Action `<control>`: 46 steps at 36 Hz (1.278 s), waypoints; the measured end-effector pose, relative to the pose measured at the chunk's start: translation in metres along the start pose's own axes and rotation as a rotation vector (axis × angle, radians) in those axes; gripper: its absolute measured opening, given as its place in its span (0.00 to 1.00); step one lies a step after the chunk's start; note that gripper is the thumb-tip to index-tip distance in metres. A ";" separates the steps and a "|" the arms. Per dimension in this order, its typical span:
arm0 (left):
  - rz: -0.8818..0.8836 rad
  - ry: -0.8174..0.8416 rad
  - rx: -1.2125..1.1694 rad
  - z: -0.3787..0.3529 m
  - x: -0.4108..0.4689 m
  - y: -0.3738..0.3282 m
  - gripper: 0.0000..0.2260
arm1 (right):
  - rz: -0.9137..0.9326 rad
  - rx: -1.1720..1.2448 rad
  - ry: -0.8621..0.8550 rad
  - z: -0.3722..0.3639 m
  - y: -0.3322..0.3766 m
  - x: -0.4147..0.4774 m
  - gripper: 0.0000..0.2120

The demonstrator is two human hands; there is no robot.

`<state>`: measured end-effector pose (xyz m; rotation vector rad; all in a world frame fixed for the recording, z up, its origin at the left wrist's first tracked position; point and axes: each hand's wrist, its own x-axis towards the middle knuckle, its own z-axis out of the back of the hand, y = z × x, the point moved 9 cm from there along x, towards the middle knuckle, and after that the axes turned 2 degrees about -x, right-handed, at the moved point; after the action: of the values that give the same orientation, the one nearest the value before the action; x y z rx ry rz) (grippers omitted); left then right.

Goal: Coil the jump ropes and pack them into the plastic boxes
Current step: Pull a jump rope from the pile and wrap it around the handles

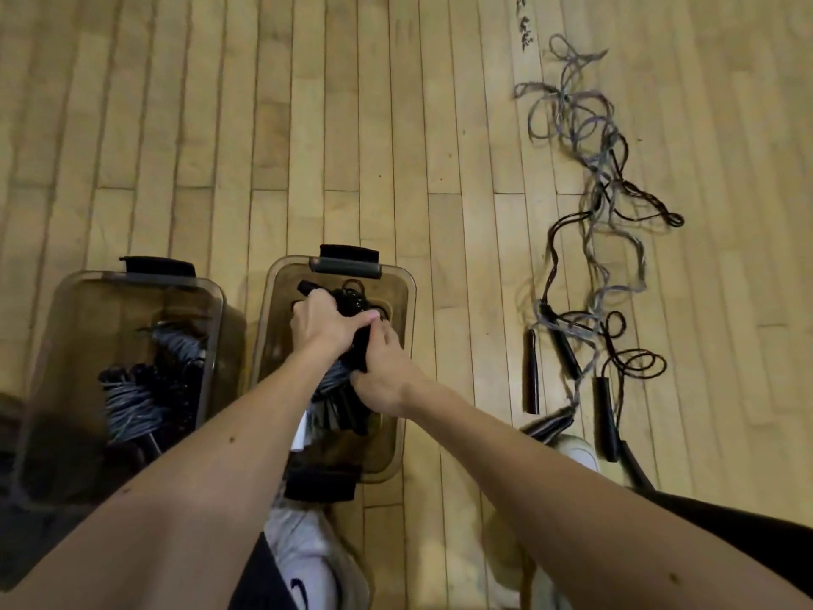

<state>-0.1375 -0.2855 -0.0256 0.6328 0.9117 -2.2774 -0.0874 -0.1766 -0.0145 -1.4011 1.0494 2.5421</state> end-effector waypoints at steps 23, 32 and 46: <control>-0.486 0.568 0.284 -0.241 -0.150 -0.081 0.08 | -0.655 0.419 -0.362 0.067 -0.264 -0.094 0.23; -0.480 0.689 0.303 -0.302 -0.156 -0.041 0.15 | -0.782 0.561 -0.371 0.049 -0.318 -0.076 0.24; -0.233 0.847 0.187 -0.310 -0.162 -0.031 0.22 | -0.835 0.841 -0.424 0.026 -0.323 -0.081 0.18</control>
<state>0.0191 0.0167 -0.1136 1.7292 1.1902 -2.3081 0.0555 0.1081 -0.1157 -0.7577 0.9682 1.4232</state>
